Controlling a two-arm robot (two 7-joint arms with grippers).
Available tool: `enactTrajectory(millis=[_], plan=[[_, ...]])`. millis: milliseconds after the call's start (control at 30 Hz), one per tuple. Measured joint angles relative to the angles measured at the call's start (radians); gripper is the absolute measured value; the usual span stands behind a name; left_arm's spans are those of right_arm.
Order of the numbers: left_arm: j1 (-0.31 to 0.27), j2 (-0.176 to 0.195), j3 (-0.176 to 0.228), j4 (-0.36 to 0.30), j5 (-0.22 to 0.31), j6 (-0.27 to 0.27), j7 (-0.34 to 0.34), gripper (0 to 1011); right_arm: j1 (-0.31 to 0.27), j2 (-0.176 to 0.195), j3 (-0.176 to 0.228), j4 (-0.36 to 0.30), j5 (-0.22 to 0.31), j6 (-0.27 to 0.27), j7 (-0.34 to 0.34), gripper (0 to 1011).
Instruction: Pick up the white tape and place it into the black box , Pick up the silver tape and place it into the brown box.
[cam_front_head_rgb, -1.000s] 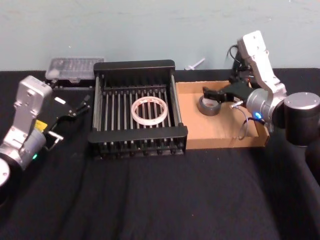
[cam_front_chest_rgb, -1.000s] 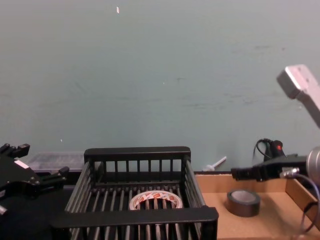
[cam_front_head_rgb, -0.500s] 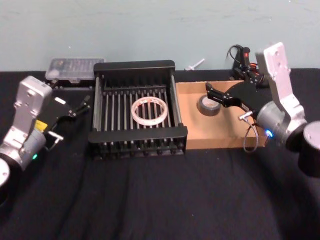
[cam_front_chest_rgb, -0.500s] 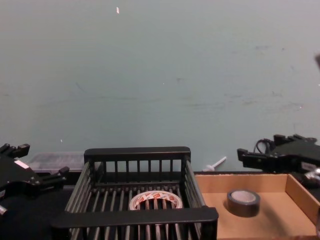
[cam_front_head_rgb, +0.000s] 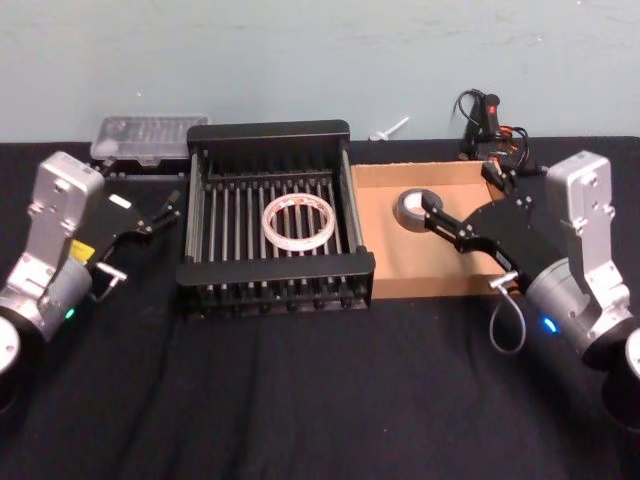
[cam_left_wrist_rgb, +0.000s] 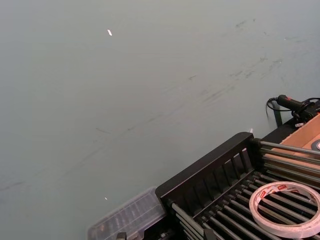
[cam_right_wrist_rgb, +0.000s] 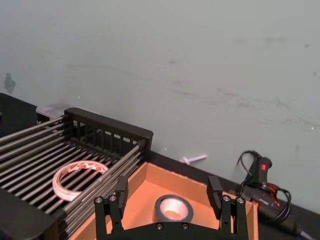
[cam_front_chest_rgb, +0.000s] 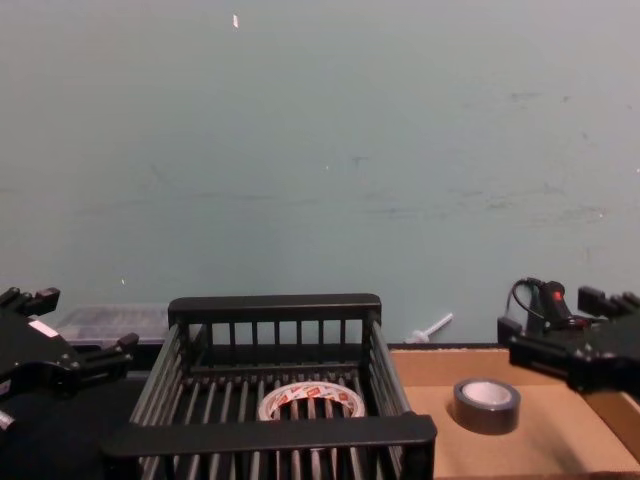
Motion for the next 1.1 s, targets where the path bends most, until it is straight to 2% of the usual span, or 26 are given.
enactTrajectory(millis=[300, 1100], plan=[[0.000, 0.000, 0.000, 0.000, 0.000, 0.000, 0.000, 1001, -0.021, -0.010, -0.002, 0.012, -0.005, 0.002, 0.001, 1002], [0.000, 0.000, 0.000, 0.000, 0.000, 0.000, 0.000, 1001, -0.021, -0.009, -0.001, 0.010, -0.006, -0.001, 0.002, 1002]])
